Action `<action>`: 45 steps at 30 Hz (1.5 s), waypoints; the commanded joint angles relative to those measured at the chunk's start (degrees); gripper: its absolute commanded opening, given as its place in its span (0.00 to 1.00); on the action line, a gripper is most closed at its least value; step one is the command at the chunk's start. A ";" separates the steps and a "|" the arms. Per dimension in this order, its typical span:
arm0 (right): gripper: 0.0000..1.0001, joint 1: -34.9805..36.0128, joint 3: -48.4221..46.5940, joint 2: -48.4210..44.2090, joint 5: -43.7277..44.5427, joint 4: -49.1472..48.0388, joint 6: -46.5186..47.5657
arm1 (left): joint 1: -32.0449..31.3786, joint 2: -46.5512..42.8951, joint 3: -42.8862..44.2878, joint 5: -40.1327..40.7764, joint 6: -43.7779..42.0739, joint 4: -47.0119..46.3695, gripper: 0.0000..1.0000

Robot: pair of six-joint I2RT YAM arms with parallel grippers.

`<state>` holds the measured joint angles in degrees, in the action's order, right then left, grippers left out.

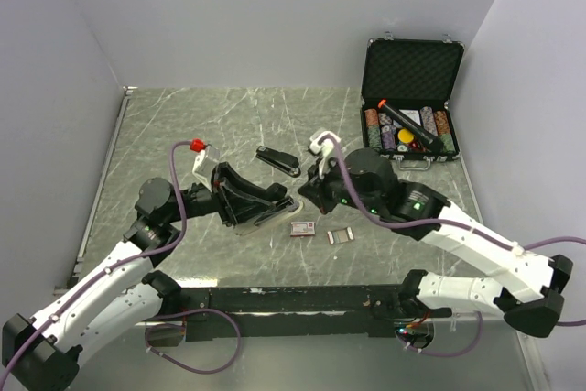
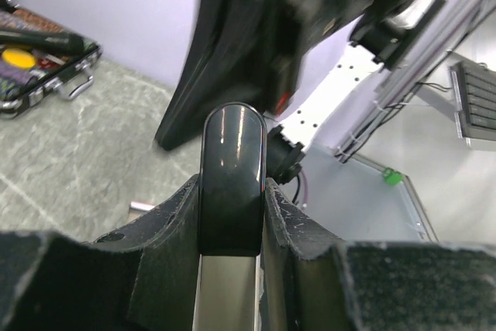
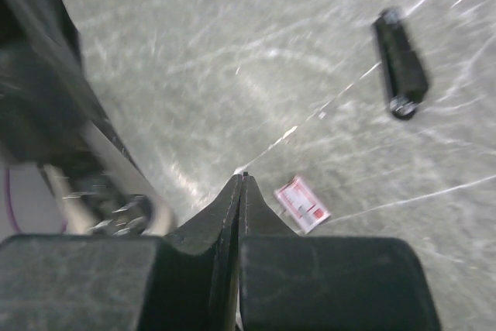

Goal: Unload the staples from the stapler

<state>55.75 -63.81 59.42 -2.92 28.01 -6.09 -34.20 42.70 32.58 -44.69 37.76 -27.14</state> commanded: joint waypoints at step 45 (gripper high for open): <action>0.00 0.42 -9.05 6.24 7.66 -6.39 -20.98 | -1.84 -3.15 0.29 19.20 -5.59 3.32 0.01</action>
<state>55.72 -70.30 66.81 4.12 23.55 -25.91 -35.73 41.01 32.08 -27.05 32.23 -18.55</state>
